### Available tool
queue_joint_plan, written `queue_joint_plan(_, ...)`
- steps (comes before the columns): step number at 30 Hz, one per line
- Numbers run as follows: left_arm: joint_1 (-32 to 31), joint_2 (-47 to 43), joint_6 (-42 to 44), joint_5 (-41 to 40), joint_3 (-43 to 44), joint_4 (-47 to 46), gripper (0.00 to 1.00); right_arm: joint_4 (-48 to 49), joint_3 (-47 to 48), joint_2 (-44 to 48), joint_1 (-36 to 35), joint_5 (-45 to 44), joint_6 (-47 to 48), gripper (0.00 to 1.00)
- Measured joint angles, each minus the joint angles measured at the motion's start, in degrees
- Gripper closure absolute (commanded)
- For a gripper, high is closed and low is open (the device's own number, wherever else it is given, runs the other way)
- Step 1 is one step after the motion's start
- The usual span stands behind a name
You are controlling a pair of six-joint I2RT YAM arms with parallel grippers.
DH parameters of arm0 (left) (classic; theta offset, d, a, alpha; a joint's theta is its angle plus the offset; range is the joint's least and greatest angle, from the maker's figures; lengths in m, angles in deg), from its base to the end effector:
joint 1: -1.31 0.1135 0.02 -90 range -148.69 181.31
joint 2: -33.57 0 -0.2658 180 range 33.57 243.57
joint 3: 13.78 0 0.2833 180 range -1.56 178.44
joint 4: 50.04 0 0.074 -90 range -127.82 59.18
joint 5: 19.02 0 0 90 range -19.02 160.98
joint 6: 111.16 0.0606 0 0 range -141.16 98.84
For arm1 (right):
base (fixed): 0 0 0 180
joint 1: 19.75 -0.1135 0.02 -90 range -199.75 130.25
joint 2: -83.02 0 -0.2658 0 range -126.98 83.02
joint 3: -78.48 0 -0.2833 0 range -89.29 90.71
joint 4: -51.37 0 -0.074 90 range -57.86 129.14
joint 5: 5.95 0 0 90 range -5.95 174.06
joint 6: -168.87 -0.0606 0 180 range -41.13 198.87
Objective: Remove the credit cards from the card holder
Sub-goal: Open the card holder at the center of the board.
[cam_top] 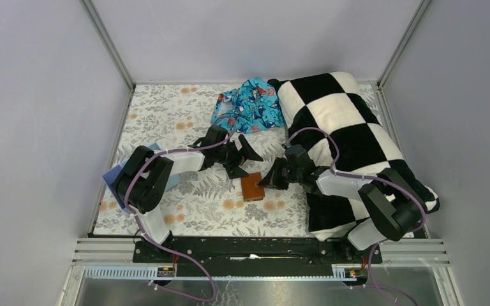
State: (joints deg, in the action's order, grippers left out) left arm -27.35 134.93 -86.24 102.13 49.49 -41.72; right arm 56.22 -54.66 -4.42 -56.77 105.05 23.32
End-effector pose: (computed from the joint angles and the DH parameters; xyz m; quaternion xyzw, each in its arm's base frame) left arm 0.3203 -0.2108 0.1082 -0.1848 0.8808 -0.4315 0.0626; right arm 0.2498 0.2156 0.1185 0.0588 0.8770 0.4362 0.1927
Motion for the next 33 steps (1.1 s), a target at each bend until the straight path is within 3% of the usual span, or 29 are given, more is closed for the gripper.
queue_joint_plan(2, 0.0, -0.04, 0.44, 0.09, 0.09, 0.11, 0.01, -3.23, 0.87, 0.76, 0.02, -1.7, 1.92, 0.98)
queue_joint_plan(5, 0.13, -0.11, 2.51, -0.63, 1.73, 2.95, 0.01, -7.96, 2.16, 3.17, -0.09, -5.73, 4.61, 0.82)
queue_joint_plan(11, 2.73, -0.94, 6.91, -1.77, 2.84, 8.98, 0.01, -15.78, 8.31, 5.73, -3.58, -14.34, 10.16, 0.68)
queue_joint_plan(17, 3.43, -1.86, 6.29, 3.82, 2.82, 7.85, 0.01, -19.28, 12.68, 5.22, -8.72, -18.95, 14.34, 0.65)
queue_joint_plan(25, 3.21, -4.72, -1.97, 10.49, -3.26, -7.1, 0.01, -20.02, 13.07, 0.35, -9.88, -21.14, 16.33, 0.52)
queue_joint_plan(33, 3.17, -0.5, -5.84, 13.18, -6.84, -13.84, 0.01, -18.58, 12.96, -0.85, -11.85, -24.79, 16.94, 0.5)
